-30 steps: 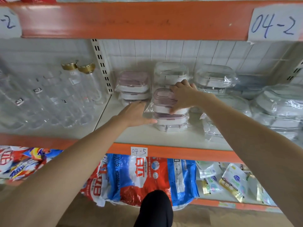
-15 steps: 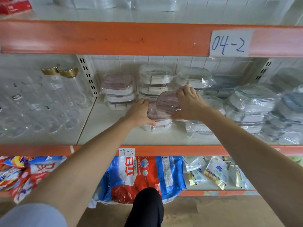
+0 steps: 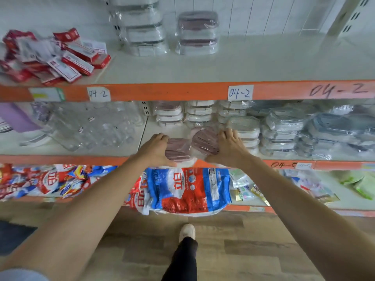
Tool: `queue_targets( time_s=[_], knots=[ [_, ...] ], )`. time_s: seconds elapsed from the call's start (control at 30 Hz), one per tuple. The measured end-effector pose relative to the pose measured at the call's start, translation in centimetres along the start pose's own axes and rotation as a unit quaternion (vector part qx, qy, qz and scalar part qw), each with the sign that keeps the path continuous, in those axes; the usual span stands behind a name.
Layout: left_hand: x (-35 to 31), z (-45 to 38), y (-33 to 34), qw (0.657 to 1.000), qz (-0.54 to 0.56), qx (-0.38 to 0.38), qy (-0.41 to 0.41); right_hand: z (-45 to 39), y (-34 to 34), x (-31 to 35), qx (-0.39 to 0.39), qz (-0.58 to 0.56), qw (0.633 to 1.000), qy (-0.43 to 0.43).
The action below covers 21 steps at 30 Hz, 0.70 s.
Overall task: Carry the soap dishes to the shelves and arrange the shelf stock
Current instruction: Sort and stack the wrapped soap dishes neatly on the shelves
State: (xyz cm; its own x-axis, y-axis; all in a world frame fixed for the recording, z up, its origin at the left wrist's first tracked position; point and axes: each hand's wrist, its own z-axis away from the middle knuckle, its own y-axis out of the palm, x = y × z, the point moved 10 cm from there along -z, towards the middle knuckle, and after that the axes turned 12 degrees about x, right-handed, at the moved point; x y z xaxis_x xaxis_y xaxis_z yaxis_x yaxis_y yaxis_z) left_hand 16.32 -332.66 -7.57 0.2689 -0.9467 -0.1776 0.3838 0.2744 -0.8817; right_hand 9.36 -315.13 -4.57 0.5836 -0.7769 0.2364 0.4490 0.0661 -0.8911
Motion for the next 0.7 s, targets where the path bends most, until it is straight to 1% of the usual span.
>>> queue_targets(
  time_s=[0.2, 0.3, 0.4, 0.5, 0.63, 0.7],
  knots=[
    [-2.8, 8.3, -2.4, 0.998, -0.035, 0.044, 0.023, 9.1, -2.3, 2.5, 0.011, -0.001, 1.000, -0.026],
    [-4.4, 10.8, -4.7, 0.998, -0.040, 0.040, 0.035, 12.0, -4.0, 2.3, -0.008, -0.021, 1.000, -0.013],
    [-6.0, 12.5, -7.9, 0.998, -0.040, 0.013, 0.050, 14.0, -6.7, 1.4, -0.041, -0.033, 0.999, 0.001],
    [-7.4, 13.7, -11.4, 0.997, -0.034, -0.032, 0.064, 15.3, -10.0, 0.8, -0.086, -0.037, 0.996, 0.003],
    [-7.2, 14.3, -15.9, 0.994, 0.002, -0.085, 0.071, 15.7, -13.9, 0.1, -0.127, -0.052, 0.990, 0.019],
    [-6.7, 14.0, -17.7, 0.992, 0.000, -0.103, 0.068, 15.3, -15.3, -0.1, -0.140, -0.059, 0.988, 0.022]
  ],
)
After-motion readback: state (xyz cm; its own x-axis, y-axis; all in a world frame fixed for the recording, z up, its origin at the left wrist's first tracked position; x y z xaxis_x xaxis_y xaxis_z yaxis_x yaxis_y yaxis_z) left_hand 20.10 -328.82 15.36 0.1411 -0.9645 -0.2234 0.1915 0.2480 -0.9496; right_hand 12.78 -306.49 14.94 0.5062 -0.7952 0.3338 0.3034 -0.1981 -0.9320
